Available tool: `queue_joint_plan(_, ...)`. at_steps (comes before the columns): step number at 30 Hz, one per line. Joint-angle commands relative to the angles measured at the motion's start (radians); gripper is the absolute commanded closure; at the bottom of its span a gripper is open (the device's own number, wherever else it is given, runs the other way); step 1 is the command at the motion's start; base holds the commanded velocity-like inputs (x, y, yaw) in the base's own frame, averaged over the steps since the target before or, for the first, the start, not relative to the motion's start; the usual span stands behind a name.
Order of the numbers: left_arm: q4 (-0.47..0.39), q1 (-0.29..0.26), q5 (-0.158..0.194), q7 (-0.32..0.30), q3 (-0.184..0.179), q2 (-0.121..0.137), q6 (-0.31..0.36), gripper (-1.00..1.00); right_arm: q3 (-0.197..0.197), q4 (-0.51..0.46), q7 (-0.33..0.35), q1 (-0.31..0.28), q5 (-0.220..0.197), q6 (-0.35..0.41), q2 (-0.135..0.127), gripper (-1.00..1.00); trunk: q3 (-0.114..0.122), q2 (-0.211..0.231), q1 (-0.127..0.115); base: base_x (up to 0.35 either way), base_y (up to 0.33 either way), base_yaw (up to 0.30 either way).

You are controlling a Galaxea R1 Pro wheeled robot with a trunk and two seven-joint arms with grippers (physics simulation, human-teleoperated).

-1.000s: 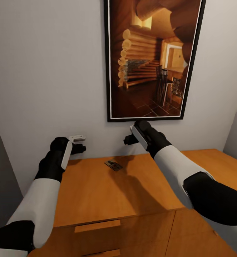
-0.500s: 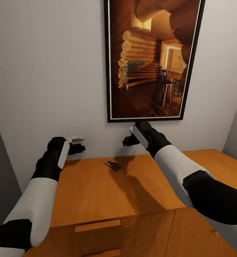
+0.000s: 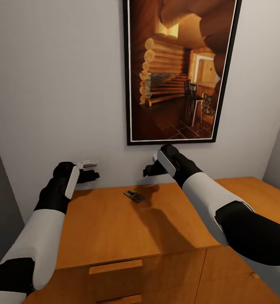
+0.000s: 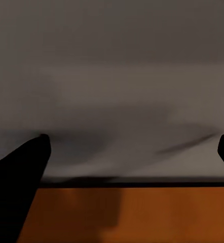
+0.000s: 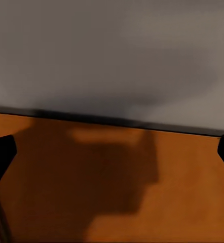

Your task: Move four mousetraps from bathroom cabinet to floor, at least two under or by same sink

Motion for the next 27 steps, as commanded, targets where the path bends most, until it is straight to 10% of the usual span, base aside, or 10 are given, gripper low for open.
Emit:
queue_joint_plan(1,0.007,-0.001,0.022,-0.009,0.002,0.0,0.0,-1.0,0.003,0.0,-0.009,-0.001,-0.016,0.002,0.0,-1.0,-0.001,0.0,0.008,0.0,0.0,0.0)
queue_joint_plan(27,0.009,-0.001,0.024,-0.009,0.002,-0.001,0.0,-1.0,0.074,0.002,0.129,0.0,-0.067,0.002,0.0,-1.0,-0.001,0.0,0.008,0.0,0.0,0.0)
